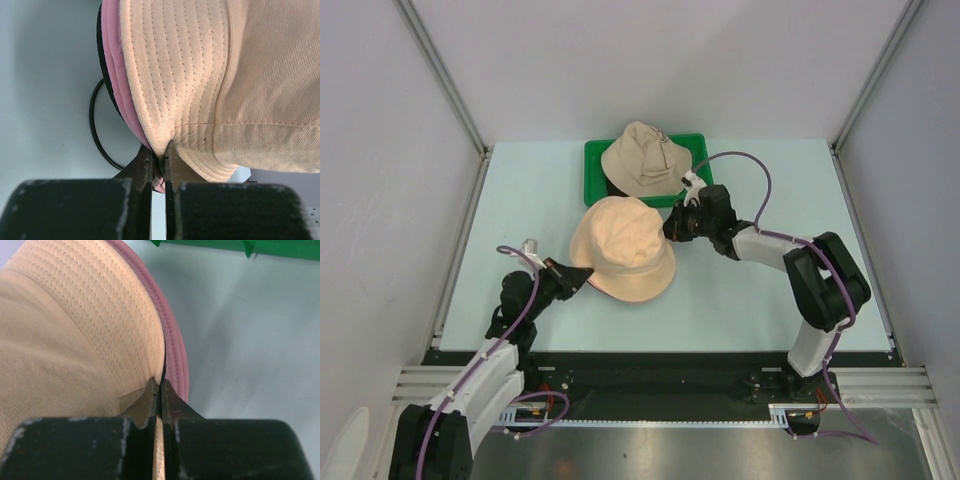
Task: Stack the hats
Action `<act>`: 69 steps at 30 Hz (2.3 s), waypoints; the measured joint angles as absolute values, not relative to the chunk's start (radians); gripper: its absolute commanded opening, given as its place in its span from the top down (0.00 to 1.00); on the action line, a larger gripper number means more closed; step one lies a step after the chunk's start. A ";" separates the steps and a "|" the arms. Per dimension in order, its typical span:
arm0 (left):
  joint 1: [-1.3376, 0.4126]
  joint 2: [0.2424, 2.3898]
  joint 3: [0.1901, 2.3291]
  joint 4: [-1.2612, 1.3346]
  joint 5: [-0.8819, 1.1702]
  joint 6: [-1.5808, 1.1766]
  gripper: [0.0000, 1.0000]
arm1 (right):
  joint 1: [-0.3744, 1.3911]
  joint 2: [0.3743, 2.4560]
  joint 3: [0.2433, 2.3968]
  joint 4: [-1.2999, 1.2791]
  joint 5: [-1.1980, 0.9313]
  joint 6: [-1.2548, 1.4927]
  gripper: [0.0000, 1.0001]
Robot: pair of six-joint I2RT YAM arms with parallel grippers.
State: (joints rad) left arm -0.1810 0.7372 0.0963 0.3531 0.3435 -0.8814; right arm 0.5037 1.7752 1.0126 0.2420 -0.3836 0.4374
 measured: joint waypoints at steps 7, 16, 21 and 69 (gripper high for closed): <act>-0.181 0.712 0.117 0.296 0.333 -0.857 0.58 | 0.514 1.728 0.988 0.228 -0.333 0.433 0.51; -0.173 0.661 0.163 -0.012 0.203 -0.776 0.00 | 0.437 1.594 0.988 -0.126 -0.222 0.360 0.18; -0.169 0.628 0.224 -0.167 0.133 -0.748 0.00 | 0.335 1.460 1.034 -0.265 -0.157 0.321 0.15; -0.148 0.505 0.680 -0.513 -0.289 -0.423 0.00 | 0.396 2.328 2.115 -0.323 0.010 0.310 1.00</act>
State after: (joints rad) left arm -0.1482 0.5045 0.6796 -0.5125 -0.2886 -0.4232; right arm 0.3958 2.3276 2.1147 -0.3225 0.0105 0.3103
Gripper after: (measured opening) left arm 0.996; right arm 0.046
